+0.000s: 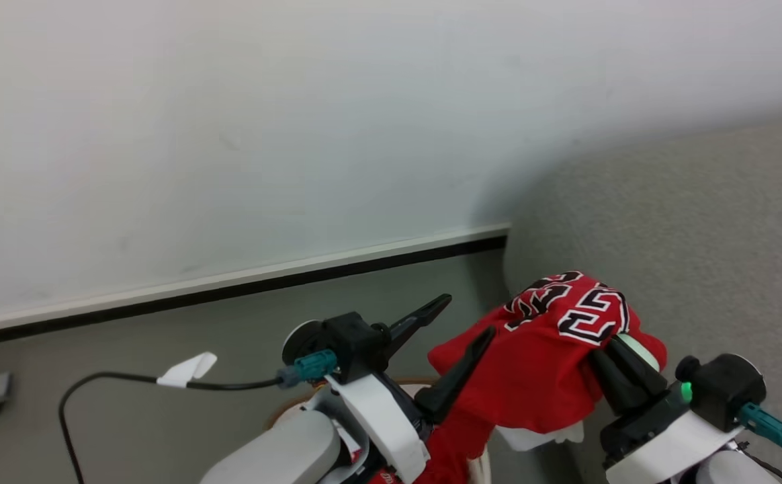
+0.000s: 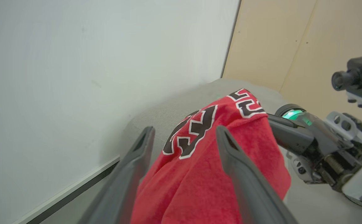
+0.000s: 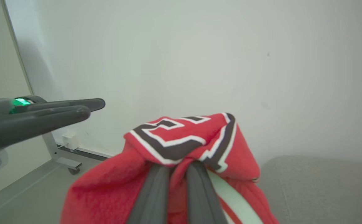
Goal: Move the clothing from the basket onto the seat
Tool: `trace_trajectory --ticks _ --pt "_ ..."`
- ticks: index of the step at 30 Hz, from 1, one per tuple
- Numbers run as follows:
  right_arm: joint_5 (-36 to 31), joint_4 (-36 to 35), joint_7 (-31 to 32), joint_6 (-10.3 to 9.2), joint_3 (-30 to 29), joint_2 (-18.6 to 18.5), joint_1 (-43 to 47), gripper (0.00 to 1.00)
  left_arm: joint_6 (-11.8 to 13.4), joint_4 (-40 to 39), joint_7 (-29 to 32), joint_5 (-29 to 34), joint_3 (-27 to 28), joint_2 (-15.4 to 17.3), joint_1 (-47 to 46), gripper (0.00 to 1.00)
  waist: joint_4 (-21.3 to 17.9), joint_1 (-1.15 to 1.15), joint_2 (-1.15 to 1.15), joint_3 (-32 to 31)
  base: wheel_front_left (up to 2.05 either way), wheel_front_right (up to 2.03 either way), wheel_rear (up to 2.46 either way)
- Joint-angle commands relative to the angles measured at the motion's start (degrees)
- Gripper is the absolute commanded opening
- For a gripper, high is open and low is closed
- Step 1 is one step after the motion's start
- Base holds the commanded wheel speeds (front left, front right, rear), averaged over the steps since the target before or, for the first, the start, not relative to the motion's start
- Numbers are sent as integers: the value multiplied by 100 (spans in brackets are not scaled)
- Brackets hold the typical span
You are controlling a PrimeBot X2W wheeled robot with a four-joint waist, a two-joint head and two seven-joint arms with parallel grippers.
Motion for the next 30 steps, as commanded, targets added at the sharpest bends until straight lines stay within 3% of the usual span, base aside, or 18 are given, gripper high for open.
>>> trace_trajectory --ticks 1,8,15,21,30 --pt "-60 -78 -18 -12 -102 -8 130 0 -5 -39 -25 98 29 47 87 100 -347 0 0 89 0 0 0" --pt "-330 -483 -19 -12 -528 141 526 0 -65 -128 -28 450 229 71 299 100 -1013 0 0 252 0 0 0" --pt "-494 -761 -19 -12 -732 258 707 0 -151 -116 -29 662 382 53 419 100 -1401 0 0 388 0 0 0" --pt "-610 -917 -20 -12 -840 204 536 0 -202 -106 -30 737 434 74 436 100 -1492 0 0 560 0 0 0" --pt "-706 -926 -19 -12 -1273 81 -220 0 -287 -327 48 872 418 406 215 100 -1299 0 0 1292 0 0 0"
